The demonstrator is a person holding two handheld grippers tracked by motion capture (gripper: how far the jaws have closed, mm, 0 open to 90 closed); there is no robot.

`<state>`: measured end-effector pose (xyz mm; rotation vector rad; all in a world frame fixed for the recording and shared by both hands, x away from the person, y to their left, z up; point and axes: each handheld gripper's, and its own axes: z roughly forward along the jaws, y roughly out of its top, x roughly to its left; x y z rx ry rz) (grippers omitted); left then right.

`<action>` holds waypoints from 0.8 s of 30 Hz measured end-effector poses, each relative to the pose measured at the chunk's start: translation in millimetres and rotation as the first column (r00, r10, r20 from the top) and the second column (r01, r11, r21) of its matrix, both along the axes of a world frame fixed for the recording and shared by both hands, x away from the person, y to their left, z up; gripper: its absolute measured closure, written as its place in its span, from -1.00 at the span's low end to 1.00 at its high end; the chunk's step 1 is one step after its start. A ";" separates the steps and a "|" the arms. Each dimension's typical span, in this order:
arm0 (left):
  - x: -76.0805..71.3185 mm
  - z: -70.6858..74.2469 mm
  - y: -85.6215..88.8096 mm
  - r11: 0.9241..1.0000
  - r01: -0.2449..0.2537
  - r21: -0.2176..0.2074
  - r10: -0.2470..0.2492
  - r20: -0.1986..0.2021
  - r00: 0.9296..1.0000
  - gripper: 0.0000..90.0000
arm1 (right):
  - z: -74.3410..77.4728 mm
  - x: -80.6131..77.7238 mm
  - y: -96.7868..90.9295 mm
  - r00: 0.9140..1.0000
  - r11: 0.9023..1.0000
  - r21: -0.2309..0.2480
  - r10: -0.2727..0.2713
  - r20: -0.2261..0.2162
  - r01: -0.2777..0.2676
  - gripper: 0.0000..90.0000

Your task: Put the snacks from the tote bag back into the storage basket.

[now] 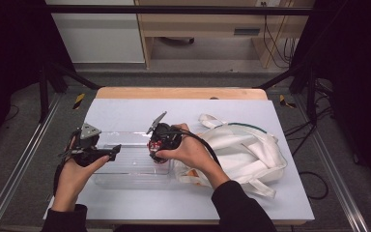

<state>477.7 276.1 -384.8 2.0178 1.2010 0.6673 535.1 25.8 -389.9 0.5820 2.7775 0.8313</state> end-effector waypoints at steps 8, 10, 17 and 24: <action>0.2 -0.6 -0.8 1.000 0.004 0.004 -0.004 -0.002 1.000 -0.77 | -0.4 -0.6 1.1 1.000 1.000 -0.008 0.001 0.003 -0.001 -0.45; 0.2 -0.6 -1.0 1.000 0.004 0.004 -0.004 -0.003 1.000 -0.77 | -1.6 -0.7 1.8 1.000 1.000 -0.012 0.003 0.002 -0.003 -0.45; 0.1 -0.5 -0.4 1.000 0.004 0.003 -0.004 -0.002 1.000 -0.77 | -5.4 0.2 0.9 1.000 1.000 -0.018 0.001 -0.002 -0.001 -0.45; 0.1 -0.6 -0.9 1.000 0.006 0.003 -0.006 -0.003 1.000 -0.77 | -7.5 0.3 2.0 1.000 1.000 -0.029 0.008 -0.001 -0.008 -0.45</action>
